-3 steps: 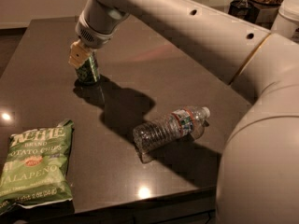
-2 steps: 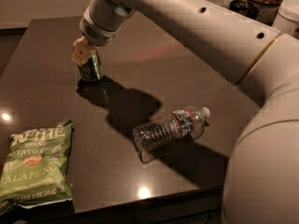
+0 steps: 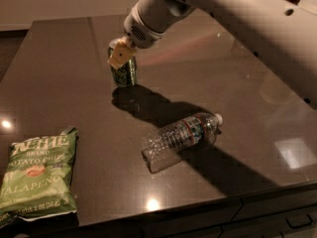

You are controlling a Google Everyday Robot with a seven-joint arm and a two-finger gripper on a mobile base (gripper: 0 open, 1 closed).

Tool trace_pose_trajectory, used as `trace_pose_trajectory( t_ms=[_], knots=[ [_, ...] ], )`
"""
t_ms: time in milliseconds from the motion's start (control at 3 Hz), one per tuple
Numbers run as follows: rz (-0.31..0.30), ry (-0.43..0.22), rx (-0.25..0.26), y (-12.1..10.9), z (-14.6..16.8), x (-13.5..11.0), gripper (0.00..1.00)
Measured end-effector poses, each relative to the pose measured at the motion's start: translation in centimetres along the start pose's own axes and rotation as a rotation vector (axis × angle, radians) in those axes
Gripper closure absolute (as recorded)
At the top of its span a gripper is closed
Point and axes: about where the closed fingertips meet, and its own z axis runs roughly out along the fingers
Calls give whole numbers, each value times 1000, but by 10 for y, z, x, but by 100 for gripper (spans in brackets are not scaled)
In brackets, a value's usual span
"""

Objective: Move green can near water bottle

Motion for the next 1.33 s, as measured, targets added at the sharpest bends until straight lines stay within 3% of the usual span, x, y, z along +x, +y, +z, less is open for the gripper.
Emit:
trace_pose_trajectory(
  t_ms=[667, 1333],
  knots=[
    [7, 10, -9, -10, -35, 62, 100],
    [-58, -9, -31, 5, -70, 101, 100]
  ],
)
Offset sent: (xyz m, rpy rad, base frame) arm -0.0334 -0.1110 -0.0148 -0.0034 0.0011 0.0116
